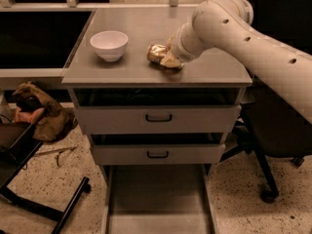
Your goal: Pick orange can from bottom drawer and place on counter
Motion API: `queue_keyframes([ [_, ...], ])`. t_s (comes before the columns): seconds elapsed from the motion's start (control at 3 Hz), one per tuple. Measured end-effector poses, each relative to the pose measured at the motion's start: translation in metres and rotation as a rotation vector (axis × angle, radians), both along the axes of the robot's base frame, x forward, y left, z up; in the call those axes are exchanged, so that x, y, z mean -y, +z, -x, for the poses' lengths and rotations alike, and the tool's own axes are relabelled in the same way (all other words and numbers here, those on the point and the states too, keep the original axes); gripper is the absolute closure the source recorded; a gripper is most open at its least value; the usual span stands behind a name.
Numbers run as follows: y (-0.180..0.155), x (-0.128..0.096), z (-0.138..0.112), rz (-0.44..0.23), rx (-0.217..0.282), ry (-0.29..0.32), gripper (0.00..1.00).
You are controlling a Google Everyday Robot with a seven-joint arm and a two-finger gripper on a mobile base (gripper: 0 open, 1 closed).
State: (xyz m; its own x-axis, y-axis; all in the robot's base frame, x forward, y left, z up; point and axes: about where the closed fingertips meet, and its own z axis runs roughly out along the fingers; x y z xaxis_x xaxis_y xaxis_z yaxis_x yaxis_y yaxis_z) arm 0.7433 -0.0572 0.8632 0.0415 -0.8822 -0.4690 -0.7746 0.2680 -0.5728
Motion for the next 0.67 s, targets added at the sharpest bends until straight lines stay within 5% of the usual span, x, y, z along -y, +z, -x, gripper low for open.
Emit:
queue_keyframes([
  [0.67,-0.0001,0.0,0.0,0.0,0.0,0.0,0.59],
])
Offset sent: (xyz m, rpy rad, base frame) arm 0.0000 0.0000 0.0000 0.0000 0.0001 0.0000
